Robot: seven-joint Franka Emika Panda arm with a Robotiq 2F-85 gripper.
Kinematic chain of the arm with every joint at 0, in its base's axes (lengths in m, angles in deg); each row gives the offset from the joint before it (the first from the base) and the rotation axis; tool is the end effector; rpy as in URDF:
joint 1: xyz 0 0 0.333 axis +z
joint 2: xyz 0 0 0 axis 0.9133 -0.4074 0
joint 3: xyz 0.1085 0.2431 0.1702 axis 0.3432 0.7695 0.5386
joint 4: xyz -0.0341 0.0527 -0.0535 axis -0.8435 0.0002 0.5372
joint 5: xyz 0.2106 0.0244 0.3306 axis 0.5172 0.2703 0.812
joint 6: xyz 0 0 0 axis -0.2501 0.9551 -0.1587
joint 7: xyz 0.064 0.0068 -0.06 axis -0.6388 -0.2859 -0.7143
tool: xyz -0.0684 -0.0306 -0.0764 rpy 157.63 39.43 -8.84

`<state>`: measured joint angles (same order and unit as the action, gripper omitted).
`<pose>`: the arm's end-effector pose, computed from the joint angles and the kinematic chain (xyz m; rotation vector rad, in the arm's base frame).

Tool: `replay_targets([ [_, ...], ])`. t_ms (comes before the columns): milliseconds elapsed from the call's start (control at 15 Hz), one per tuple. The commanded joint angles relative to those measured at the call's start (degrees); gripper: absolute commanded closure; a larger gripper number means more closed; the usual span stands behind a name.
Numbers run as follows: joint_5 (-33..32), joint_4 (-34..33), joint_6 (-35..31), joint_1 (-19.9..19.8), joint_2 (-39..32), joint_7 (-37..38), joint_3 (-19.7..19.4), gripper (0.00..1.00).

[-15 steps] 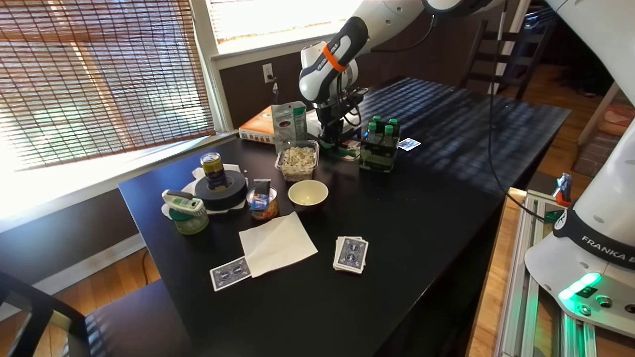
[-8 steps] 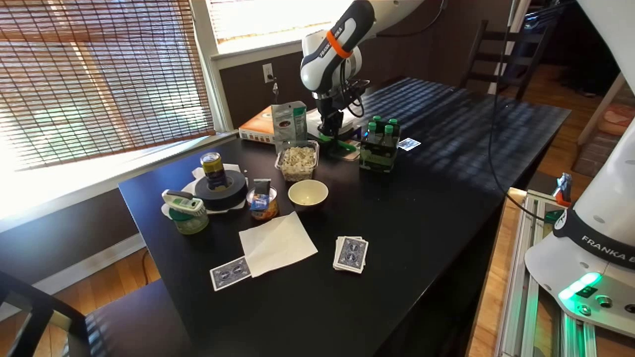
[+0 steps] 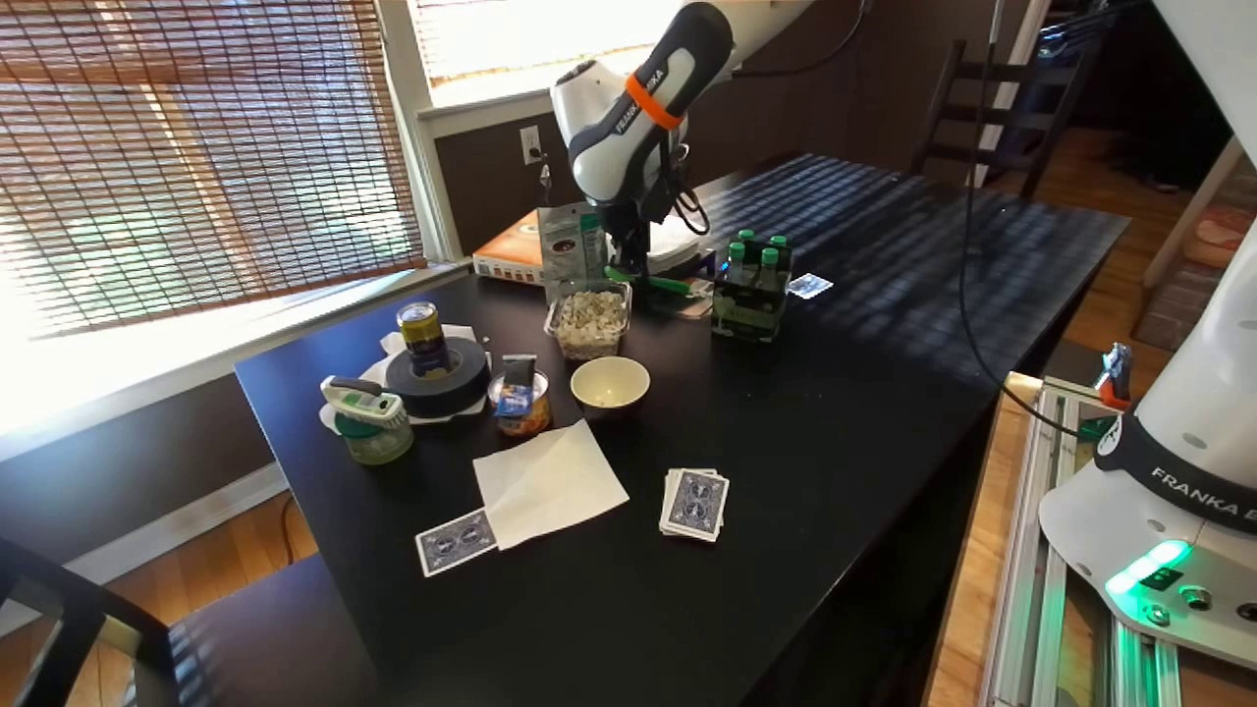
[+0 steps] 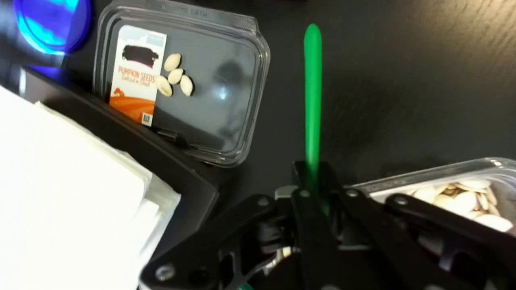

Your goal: Pick up the green spoon and place it in the clear lunch box with grains in it

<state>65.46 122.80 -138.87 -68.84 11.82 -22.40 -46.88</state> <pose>0.6899 -0.1184 0.1814 2.8156 0.3494 -0.1754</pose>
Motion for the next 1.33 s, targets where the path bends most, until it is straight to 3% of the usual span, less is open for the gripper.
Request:
replay_targets([
  [0, -5.9, -1.04, 1.39, 3.3, 0.3, -2.45, -0.48, 0.98],
  [333, -10.29, -3.45, 0.44, 5.27, -1.61, -4.78, -0.06, 0.98],
  [867, -7.61, -4.21, -6.43, 3.73, -4.09, -3.88, 1.53, 0.98],
  [1267, -10.63, -2.77, -9.58, 8.21, -4.39, 4.89, -3.12, 0.98],
])
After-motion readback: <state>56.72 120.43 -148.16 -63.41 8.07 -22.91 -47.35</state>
